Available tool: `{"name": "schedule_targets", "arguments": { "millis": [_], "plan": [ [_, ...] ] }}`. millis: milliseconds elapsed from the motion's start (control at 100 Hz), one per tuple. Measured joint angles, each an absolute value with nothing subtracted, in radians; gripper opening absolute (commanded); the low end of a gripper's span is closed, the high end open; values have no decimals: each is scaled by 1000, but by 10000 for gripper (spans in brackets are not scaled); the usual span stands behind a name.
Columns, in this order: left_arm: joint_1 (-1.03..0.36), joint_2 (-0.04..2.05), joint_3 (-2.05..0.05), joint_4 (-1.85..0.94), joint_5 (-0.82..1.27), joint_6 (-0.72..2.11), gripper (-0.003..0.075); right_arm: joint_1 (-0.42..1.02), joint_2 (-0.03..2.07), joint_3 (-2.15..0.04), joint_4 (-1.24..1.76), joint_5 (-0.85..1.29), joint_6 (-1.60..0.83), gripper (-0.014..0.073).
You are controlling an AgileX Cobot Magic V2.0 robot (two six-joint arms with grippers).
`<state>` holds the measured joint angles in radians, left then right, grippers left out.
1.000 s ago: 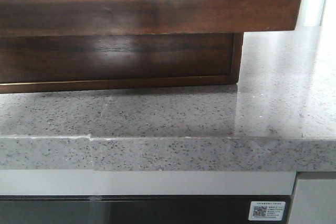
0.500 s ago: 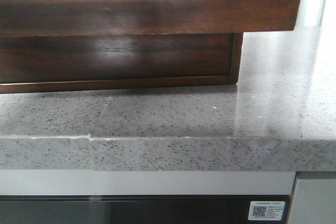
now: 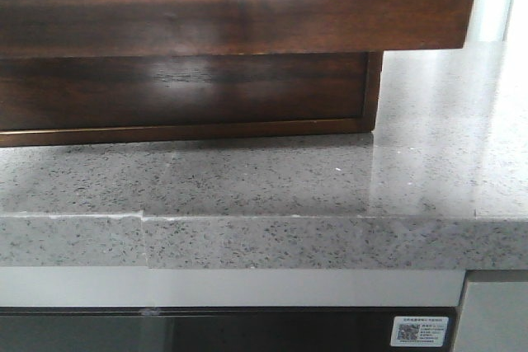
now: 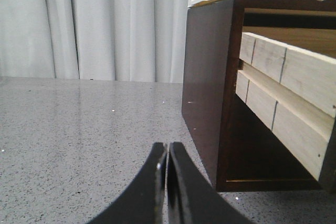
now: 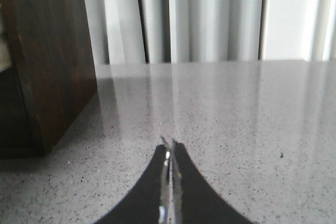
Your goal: Put scissors in drawer with both arms
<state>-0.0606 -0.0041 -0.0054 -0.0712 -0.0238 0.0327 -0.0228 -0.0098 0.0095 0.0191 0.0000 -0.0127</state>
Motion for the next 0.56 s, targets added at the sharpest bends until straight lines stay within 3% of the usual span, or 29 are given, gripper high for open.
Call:
{"name": "schedule_targets", "arguments": {
  "millis": [560],
  "plan": [
    [-61, -4, -5, -69, -24, 33, -20, -23, -11, 9, 11, -30, 0, -69]
  ]
}}
